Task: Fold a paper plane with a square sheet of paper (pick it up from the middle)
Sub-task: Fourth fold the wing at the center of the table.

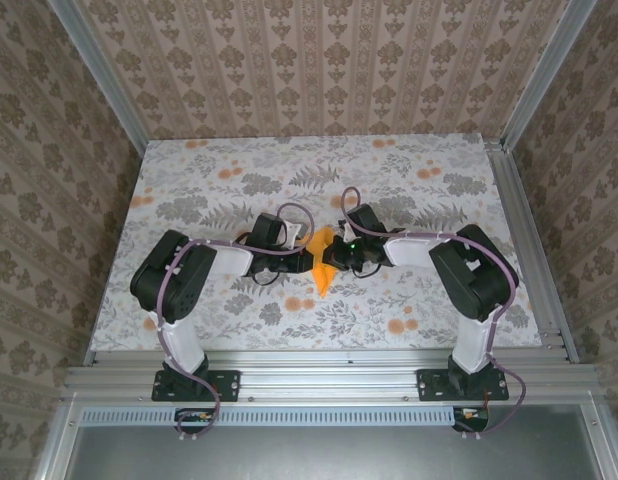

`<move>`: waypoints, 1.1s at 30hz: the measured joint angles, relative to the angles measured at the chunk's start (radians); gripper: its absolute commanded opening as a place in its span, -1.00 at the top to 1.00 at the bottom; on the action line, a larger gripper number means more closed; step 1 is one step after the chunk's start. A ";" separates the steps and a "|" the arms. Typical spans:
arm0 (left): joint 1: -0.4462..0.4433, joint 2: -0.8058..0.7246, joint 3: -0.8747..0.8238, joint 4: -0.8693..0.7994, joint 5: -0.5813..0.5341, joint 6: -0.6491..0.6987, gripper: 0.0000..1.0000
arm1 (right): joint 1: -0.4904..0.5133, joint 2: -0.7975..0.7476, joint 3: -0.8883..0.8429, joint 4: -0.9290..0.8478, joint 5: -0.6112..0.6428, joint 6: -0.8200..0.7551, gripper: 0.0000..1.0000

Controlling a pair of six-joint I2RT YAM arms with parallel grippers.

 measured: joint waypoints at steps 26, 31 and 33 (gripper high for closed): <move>-0.024 -0.119 0.010 -0.109 -0.016 0.000 0.84 | -0.021 -0.010 -0.016 -0.044 0.055 -0.044 0.85; -0.037 -0.078 0.010 -0.109 -0.016 0.000 0.91 | -0.021 -0.010 -0.016 -0.045 0.055 -0.047 0.85; -0.038 -0.058 0.010 -0.109 -0.016 0.000 0.92 | -0.021 -0.010 -0.016 -0.045 0.055 -0.047 0.85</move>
